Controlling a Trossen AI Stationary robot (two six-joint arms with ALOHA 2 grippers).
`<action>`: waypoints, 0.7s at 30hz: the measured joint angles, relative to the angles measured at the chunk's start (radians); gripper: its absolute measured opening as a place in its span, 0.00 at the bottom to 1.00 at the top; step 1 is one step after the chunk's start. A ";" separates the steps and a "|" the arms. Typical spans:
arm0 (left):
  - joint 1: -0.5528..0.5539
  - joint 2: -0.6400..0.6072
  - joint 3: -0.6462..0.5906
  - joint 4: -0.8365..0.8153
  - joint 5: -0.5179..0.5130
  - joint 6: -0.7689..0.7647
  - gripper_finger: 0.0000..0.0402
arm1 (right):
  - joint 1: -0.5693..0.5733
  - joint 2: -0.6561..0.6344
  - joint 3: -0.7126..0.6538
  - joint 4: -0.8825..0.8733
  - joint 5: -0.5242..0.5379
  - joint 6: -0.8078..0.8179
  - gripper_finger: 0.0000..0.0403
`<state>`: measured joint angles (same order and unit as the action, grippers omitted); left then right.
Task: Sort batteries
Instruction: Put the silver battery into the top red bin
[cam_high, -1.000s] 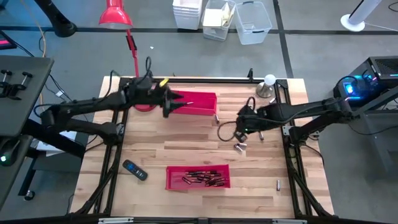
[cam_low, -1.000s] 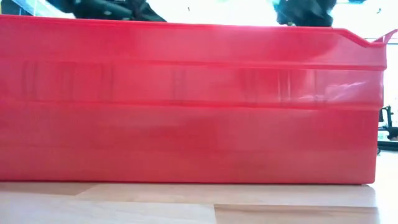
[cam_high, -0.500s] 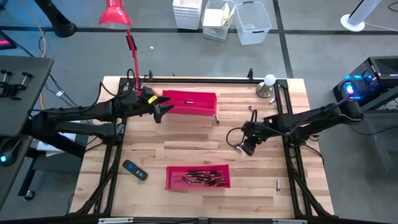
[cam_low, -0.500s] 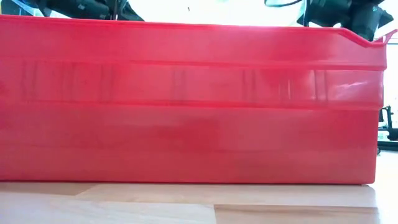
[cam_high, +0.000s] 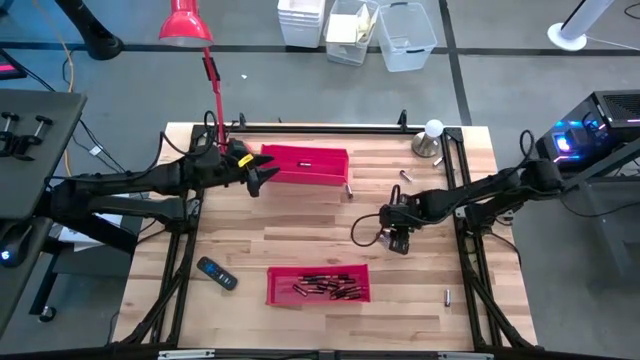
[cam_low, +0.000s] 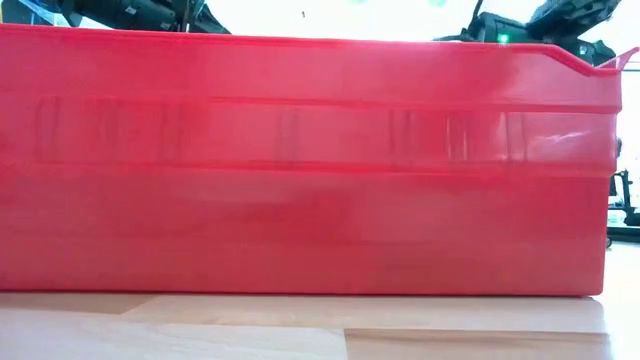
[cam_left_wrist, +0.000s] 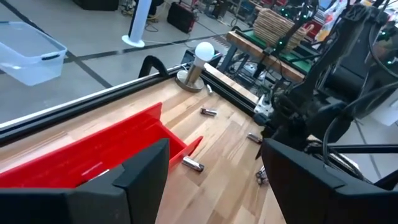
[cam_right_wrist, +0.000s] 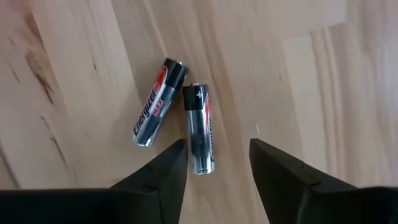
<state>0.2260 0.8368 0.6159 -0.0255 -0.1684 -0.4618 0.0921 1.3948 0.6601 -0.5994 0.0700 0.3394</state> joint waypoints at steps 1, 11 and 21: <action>0.000 0.000 0.000 -0.002 -0.003 0.000 0.62 | 0.000 0.010 0.000 0.002 0.000 -0.015 0.41; 0.001 0.000 0.000 -0.008 -0.026 0.001 0.62 | 0.000 0.060 0.000 0.024 0.000 -0.071 0.39; 0.001 0.000 0.000 -0.009 -0.119 0.036 0.62 | 0.001 0.106 0.003 0.031 0.004 -0.036 0.31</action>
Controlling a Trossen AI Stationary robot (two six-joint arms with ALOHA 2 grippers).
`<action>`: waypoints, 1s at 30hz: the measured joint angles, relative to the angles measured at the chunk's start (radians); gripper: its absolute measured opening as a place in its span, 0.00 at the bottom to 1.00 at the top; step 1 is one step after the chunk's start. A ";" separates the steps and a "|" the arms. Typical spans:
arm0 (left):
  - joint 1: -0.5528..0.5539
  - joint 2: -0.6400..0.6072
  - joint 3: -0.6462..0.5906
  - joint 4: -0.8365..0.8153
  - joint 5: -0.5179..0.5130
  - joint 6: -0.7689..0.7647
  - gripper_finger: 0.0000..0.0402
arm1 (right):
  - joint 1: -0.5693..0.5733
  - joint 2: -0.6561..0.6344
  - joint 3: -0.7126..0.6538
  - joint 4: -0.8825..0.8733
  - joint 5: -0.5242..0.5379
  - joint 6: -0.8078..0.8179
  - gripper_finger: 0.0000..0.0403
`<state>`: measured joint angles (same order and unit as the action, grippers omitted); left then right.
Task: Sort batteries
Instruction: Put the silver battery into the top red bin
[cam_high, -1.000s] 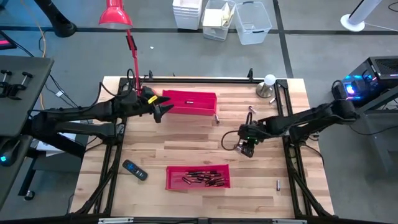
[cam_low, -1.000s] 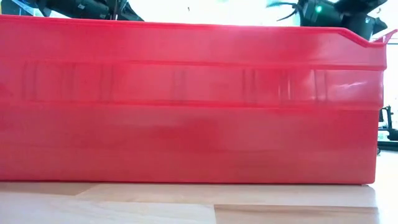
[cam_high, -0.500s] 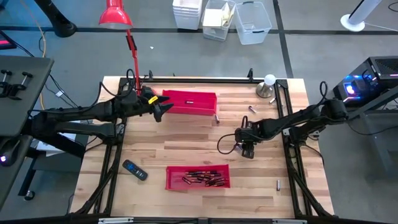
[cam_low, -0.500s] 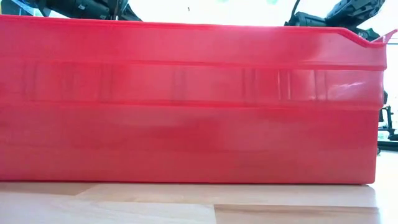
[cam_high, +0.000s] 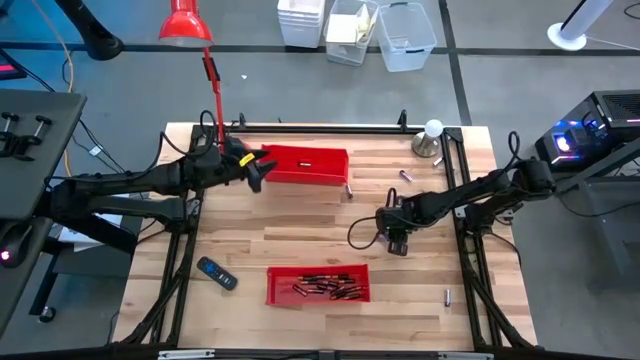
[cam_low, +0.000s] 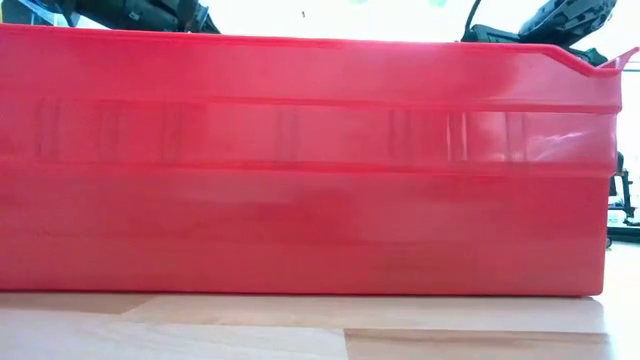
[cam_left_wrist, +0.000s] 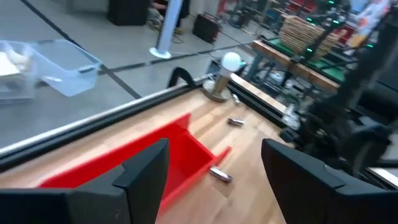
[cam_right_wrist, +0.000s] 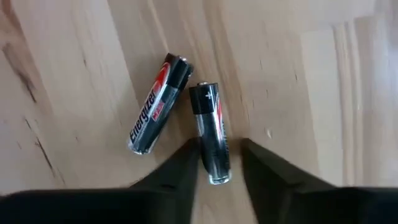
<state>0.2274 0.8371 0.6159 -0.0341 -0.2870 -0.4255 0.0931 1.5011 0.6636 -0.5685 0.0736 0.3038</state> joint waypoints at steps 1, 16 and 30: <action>0.000 0.000 0.000 0.000 -0.013 0.001 0.62 | 0.000 0.001 0.001 -0.003 -0.001 0.037 0.25; 0.019 0.000 0.001 0.110 -0.045 0.161 0.62 | -0.066 -0.019 0.387 0.049 0.257 0.117 0.08; 0.101 0.000 0.001 0.108 0.023 0.194 0.62 | -0.317 0.249 0.647 0.318 0.195 0.080 0.08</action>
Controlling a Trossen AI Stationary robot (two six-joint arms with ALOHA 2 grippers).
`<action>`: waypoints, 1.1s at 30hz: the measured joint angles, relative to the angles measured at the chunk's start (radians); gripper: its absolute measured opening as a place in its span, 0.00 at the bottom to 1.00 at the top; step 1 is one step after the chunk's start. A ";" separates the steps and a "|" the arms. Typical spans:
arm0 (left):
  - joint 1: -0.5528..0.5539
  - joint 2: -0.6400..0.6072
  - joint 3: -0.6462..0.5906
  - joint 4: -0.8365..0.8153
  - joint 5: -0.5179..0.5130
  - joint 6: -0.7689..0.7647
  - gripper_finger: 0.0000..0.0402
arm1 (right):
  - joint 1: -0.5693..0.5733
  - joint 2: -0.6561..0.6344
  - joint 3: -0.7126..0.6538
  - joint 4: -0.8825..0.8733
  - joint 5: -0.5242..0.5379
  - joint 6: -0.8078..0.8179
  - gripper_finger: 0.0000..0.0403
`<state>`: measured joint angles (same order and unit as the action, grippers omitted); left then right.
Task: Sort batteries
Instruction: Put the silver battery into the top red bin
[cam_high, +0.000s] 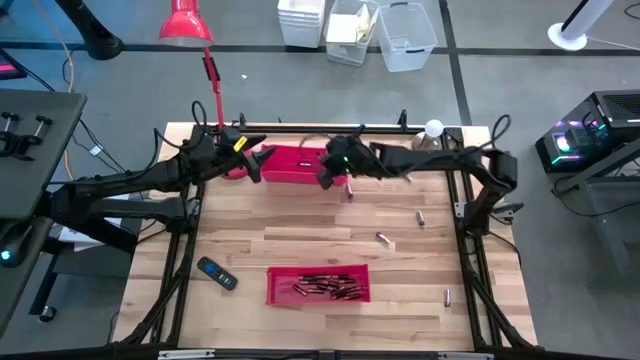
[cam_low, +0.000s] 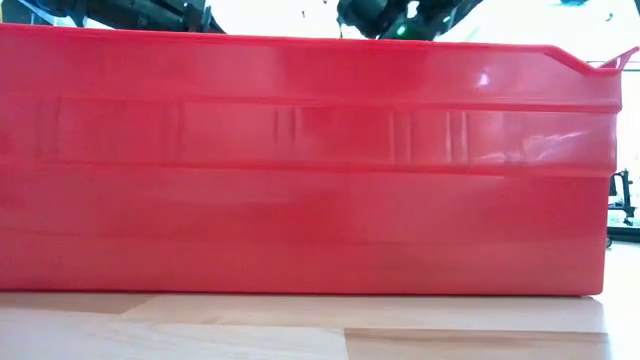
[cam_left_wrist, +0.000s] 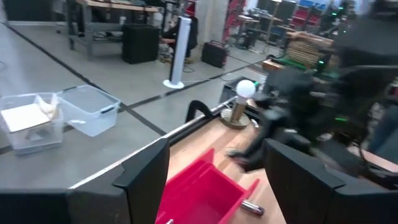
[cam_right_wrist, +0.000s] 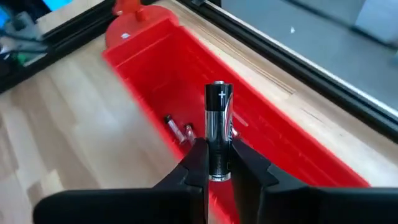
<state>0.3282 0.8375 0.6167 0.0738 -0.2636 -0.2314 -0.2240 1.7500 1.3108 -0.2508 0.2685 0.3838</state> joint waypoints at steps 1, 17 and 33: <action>0.000 0.000 0.000 0.000 0.013 0.000 0.62 | -0.012 0.020 0.020 -0.005 -0.020 0.013 0.09; 0.000 0.000 0.000 -0.001 0.076 0.069 0.62 | -0.008 0.038 0.288 -0.578 -0.044 -0.027 0.60; 0.000 0.000 0.000 -0.001 0.073 0.050 0.62 | 0.239 -0.570 -0.573 -0.812 -0.079 1.046 0.54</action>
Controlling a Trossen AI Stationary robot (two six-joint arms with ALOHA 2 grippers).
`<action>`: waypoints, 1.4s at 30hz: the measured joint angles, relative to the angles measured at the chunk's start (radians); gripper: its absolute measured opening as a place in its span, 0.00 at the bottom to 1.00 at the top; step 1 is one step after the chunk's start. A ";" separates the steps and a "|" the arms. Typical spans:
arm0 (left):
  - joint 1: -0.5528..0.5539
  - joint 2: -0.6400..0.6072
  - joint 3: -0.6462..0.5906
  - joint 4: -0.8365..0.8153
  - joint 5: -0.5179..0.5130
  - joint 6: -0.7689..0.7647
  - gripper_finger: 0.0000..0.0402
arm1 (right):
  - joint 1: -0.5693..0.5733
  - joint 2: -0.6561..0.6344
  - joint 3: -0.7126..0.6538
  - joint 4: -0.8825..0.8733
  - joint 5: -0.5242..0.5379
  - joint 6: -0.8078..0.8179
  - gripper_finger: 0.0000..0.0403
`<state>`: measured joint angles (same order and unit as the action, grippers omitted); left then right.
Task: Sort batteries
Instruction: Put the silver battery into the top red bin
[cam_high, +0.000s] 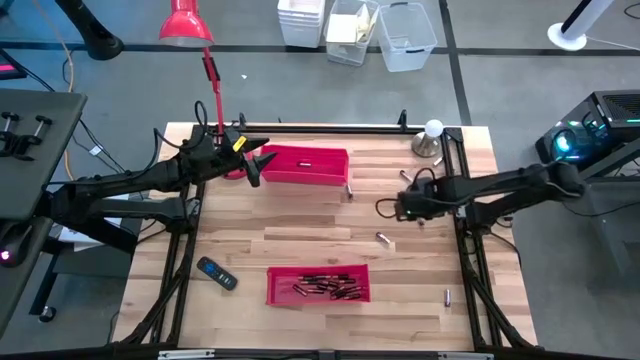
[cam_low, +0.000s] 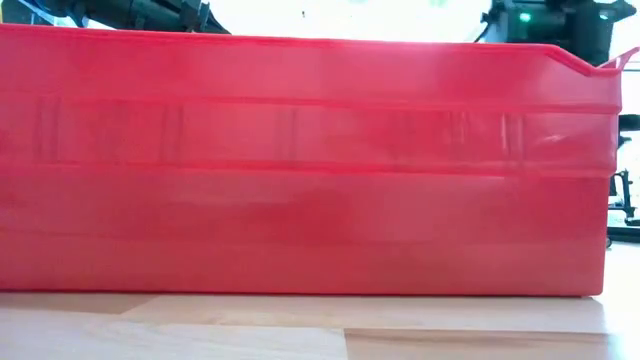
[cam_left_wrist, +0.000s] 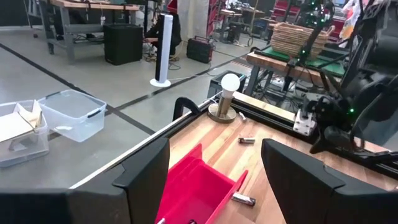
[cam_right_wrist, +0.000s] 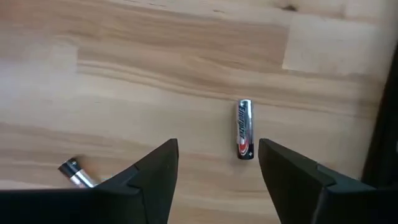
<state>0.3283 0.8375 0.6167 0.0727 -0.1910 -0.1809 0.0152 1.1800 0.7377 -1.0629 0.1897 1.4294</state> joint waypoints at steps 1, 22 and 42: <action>0.000 0.000 0.000 0.000 0.000 0.000 0.62 | 0.005 -0.016 -0.022 0.012 0.001 0.021 0.53; 0.000 0.000 0.000 0.000 -0.052 0.000 0.62 | -0.089 -0.014 -0.258 0.250 -0.043 -0.129 0.52; 0.000 0.000 0.000 0.000 -0.108 -0.034 0.62 | -0.015 0.018 -0.221 1.057 0.307 -0.254 0.09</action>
<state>0.3279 0.8375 0.6167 0.0725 -0.2993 -0.2153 -0.0001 1.1981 0.5169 -0.0055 0.4966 1.1754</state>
